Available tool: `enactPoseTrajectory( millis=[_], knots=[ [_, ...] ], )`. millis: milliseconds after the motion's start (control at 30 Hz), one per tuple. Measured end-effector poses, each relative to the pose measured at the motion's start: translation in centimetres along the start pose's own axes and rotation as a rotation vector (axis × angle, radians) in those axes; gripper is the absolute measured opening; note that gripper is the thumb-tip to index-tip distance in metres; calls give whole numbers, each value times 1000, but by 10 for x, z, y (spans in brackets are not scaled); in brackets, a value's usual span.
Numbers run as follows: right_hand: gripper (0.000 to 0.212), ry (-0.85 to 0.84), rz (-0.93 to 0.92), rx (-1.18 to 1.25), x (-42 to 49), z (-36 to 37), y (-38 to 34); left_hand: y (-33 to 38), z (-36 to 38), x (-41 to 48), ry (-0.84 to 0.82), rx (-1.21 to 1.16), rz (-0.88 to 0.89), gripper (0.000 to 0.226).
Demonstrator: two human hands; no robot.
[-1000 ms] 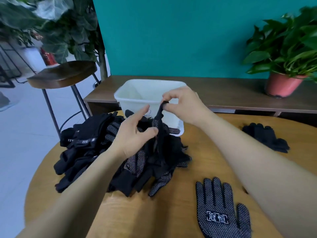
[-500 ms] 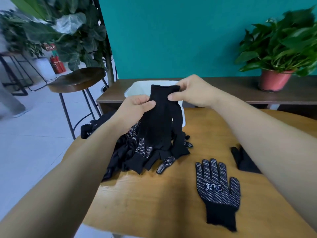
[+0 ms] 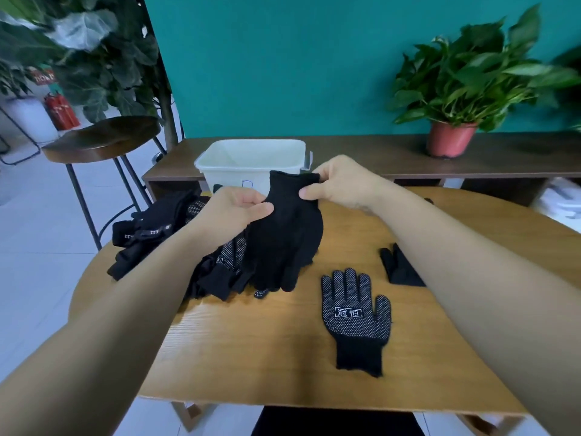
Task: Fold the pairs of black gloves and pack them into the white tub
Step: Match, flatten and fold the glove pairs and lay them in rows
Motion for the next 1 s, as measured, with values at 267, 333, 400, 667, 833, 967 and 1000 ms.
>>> enactPoseTrajectory(
  millis=[267,333,400,667,833,967,1000],
  knots=[
    [27,-66,47,182,-12,0,31,4,31,-5,-118,-263,-64,18],
    [28,-67,60,203,-13,1,40,3,38,-7,-140,-252,-74,12],
    [24,-63,72,233,-12,-1,48,2,45,-6,-163,-222,-72,16],
    [27,-63,155,300,-19,-13,76,3,78,7,-271,-264,-69,18],
    [23,-22,132,362,-23,-21,93,1,101,9,-281,-322,3,21],
    [33,4,158,367,-22,-28,111,-5,114,14,-245,-360,26,22],
    [35,6,170,368,-20,-28,115,-6,116,16,-246,-357,16,18]
  ],
)
Point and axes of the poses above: each hand's wrist, its own x-axis towards the middle knuckle, its own z-axis out of the palm, y = z × x, the point moved 2 cm from there along x, towards the middle knuckle, and after that the axes turned 14 degrees about z, right-handed, at the moved point
